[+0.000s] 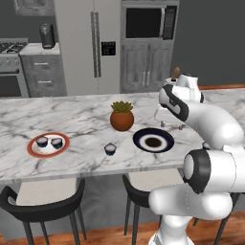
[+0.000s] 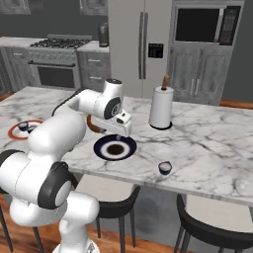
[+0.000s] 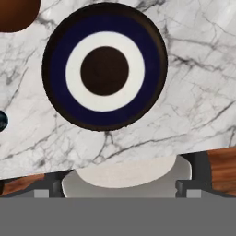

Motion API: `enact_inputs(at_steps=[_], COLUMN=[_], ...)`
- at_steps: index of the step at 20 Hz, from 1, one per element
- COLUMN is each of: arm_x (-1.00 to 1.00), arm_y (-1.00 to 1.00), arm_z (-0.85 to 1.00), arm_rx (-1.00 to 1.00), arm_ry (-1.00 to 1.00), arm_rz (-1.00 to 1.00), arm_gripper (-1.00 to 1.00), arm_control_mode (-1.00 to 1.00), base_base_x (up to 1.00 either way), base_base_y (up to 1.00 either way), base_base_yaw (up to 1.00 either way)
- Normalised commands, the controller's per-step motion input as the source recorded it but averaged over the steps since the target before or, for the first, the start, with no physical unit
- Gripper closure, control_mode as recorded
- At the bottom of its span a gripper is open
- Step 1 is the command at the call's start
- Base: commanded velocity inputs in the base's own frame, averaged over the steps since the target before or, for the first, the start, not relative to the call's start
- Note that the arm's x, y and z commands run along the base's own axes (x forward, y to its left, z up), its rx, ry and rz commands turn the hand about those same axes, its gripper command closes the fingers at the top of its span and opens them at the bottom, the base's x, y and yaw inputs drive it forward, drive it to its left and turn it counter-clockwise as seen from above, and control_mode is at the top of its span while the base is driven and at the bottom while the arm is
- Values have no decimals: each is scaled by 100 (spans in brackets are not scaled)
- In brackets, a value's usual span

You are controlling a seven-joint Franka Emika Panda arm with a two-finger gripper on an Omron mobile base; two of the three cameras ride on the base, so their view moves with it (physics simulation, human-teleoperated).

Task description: Place two yogurt containers on each plate.

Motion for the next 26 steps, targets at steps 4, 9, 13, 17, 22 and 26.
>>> enact_inputs(at_steps=[4, 9, 13, 17, 22, 26], arm_x=[8, 5, -8, 0, 9, 14], arm_y=[0, 0, 64, 100, 100, 86], arm_z=[-3, -27, 0, 0, -6, -20], arm_rx=[1, 0, -1, 0, 0, 0], arm_ry=[0, -3, 0, 0, 0, 0], arm_rz=[0, 4, -1, -6, 0, 0], arm_gripper=[-100, -100, -100, -100, -100, -100], arm_control_mode=[-100, -100, -100, -100, -100, -100], base_base_x=[27, 0, 0, 0, 0, 0], base_base_y=[0, 0, 0, 0, 0, 0], base_base_yaw=[-1, 0, 0, 0, 0, 0])
